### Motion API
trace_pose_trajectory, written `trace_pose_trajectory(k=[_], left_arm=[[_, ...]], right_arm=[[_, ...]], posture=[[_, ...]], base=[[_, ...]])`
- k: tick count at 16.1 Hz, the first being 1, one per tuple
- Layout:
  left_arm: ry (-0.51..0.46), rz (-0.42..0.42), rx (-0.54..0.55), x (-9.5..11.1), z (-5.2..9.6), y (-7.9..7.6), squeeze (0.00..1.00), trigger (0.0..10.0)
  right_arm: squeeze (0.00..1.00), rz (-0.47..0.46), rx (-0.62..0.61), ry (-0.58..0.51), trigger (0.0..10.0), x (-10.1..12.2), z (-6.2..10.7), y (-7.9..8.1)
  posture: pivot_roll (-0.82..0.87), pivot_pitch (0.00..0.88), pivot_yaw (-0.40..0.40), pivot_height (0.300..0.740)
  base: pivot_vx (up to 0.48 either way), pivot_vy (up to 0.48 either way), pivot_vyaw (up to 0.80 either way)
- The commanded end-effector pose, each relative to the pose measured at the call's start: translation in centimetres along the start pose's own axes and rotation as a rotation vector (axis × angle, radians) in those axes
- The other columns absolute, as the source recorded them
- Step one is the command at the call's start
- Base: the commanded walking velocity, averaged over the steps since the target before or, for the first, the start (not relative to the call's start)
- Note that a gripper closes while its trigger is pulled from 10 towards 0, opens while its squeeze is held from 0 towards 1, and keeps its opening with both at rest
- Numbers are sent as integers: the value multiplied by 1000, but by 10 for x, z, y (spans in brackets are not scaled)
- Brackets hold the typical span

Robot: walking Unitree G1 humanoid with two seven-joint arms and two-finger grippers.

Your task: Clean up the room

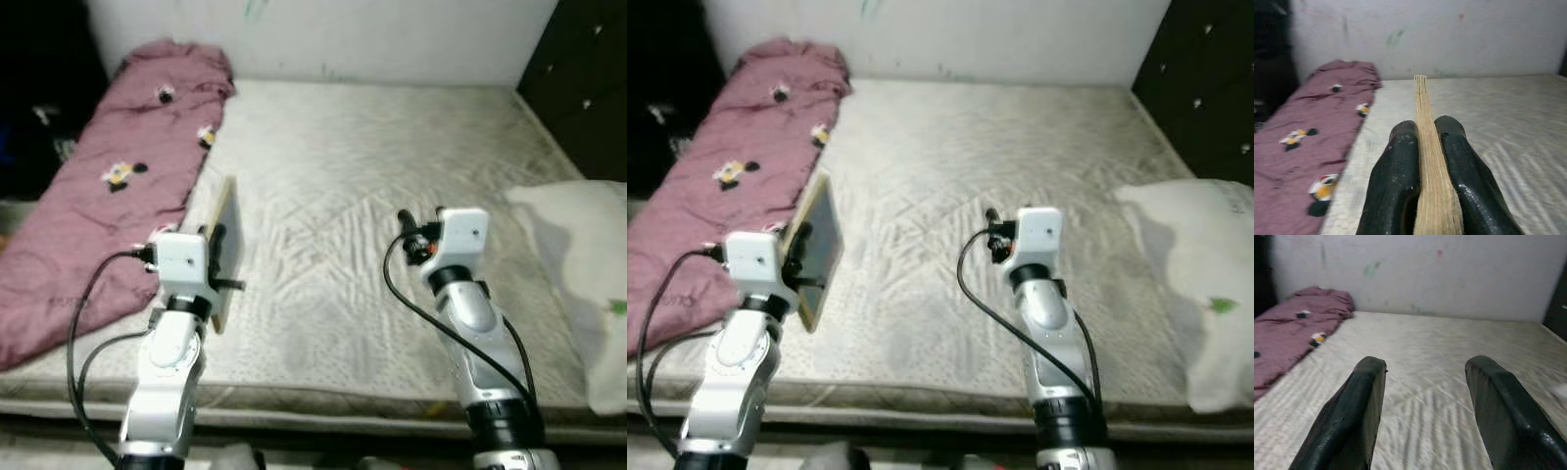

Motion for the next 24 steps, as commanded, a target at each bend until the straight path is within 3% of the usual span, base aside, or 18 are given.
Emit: trace_pose_trajectory(k=[1, 24], left_arm=[[-38, -11, -34, 10, -2, -7, 0, 10000], [-71, 11, -49, 17, -4, -6, 0, 10000]], right_arm=[[0, 5, -16, -1, 10000, 0, 1, -4], [0, 13, 0, -14, 10000, 1, -4, 0]], posture=[[-58, 0, -11, 740], [-55, 0, -9, 740]], base=[[0, 0, -712], [0, -319, -29]])
Point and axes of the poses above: a point about 5 cm out from each wrist's last joint towards the gripper, its own z axis pointing back from the gripper into the wrist, its own x axis along the axis of the wrist's last joint, y = z × x, the point moved 2 cm from there along -z, pointing out of the wrist towards the gripper, and after that the axes turned 10 degrees about z, right-handed, at the moved point
